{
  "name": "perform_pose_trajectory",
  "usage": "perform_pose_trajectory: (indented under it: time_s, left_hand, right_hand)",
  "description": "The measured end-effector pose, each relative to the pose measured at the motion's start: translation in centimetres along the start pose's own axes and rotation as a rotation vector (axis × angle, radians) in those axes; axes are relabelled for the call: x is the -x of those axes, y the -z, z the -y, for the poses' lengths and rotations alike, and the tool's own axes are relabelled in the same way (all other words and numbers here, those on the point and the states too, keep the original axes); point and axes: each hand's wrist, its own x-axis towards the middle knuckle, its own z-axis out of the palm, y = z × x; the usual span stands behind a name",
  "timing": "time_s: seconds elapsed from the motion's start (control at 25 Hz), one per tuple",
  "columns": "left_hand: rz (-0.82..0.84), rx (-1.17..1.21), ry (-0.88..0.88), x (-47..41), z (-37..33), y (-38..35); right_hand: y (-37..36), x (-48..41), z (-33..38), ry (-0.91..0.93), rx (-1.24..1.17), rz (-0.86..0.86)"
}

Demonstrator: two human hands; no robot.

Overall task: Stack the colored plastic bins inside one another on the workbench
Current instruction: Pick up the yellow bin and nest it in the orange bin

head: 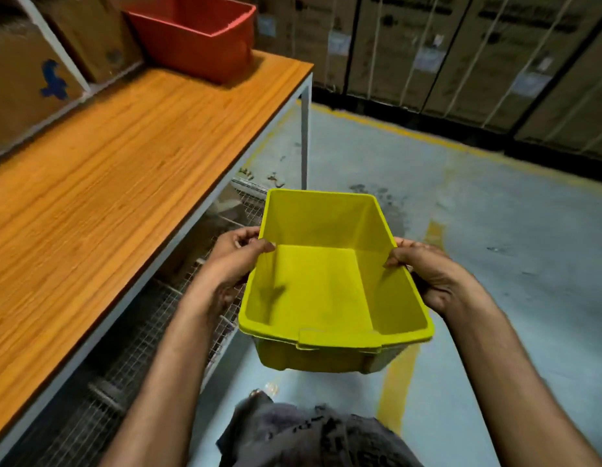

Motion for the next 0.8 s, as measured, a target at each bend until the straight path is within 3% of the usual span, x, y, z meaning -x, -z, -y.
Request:
perform_pose_trajectory:
  time_s: [0.36,0.6,0.8]
  left_hand:
    - [-0.043,-0.035,-0.374,-12.6,-7.7,-5.5]
    - [-0.167,-0.013,-0.610,-21.5,-15.7,-6.0]
    - [-0.249,0.047,-0.685,-27.2,-20.7,-7.1]
  right_hand:
    - [3.4,-10.7,9.9,0.270,-0.113,-0.099]
    - [2.8,-16.1,20.8,0.535,-0.035,-0.073]
    - [2.8,-22.6,28.8,0.685,-0.048,0.035]
